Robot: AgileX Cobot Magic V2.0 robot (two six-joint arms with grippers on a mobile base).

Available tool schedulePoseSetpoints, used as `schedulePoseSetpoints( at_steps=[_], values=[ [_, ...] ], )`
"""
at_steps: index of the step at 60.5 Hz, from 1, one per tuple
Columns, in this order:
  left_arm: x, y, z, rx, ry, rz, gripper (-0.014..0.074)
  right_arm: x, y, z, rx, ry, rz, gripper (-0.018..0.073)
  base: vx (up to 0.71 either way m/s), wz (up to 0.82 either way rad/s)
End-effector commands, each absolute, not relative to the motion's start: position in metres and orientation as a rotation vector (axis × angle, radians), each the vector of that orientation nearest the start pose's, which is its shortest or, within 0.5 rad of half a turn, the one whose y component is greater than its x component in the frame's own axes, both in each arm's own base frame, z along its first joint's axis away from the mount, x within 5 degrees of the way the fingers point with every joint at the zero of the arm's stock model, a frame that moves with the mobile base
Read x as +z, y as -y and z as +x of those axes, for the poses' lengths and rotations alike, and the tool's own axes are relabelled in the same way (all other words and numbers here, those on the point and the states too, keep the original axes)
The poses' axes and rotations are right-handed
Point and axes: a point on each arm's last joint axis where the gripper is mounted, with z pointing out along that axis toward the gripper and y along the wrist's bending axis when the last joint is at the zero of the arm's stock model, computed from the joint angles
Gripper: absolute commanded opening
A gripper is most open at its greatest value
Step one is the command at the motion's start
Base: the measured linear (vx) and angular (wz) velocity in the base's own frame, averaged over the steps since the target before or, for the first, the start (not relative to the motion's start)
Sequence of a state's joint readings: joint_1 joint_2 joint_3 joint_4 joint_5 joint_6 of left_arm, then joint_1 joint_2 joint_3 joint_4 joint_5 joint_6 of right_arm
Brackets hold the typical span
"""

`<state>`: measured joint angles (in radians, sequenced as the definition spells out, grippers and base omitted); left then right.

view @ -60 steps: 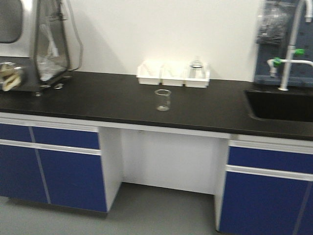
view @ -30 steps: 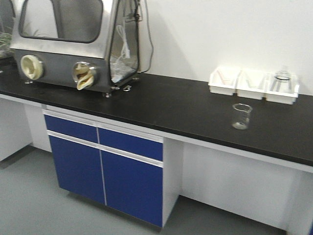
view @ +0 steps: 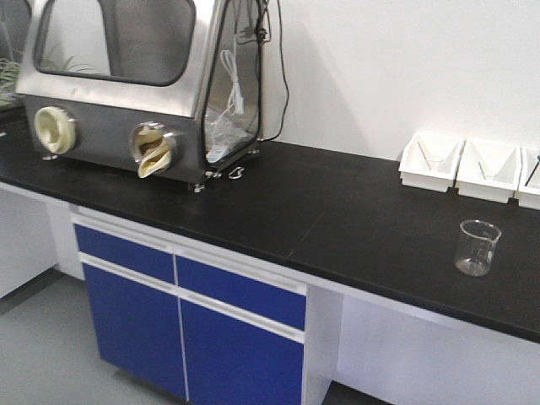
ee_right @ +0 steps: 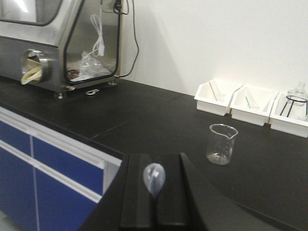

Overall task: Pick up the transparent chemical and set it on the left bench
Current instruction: 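Drive the base to the bench with white trays, holding the dropper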

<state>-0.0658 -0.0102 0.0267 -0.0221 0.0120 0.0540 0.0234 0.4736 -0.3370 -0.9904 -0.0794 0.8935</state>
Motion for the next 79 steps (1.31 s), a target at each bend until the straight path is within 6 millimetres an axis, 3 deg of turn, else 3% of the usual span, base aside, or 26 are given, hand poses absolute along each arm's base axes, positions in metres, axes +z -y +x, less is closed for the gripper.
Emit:
schedulePoseSetpoints(
  at_steps=[1,79],
  values=[
    [0.2063,0.0036,0.0550,-0.035,-1.429,0.064,-0.0003,0.3076,-0.0107,0.1084,0.005,-1.519,-0.170,-0.0003,0.38,-0.20],
    [0.2063,0.0036,0.0550,-0.035,-1.429,0.064,-0.0003,0.3076,-0.0107,0.1084,0.005,-1.519,-0.170,-0.0003,0.36,-0.32]
  ],
)
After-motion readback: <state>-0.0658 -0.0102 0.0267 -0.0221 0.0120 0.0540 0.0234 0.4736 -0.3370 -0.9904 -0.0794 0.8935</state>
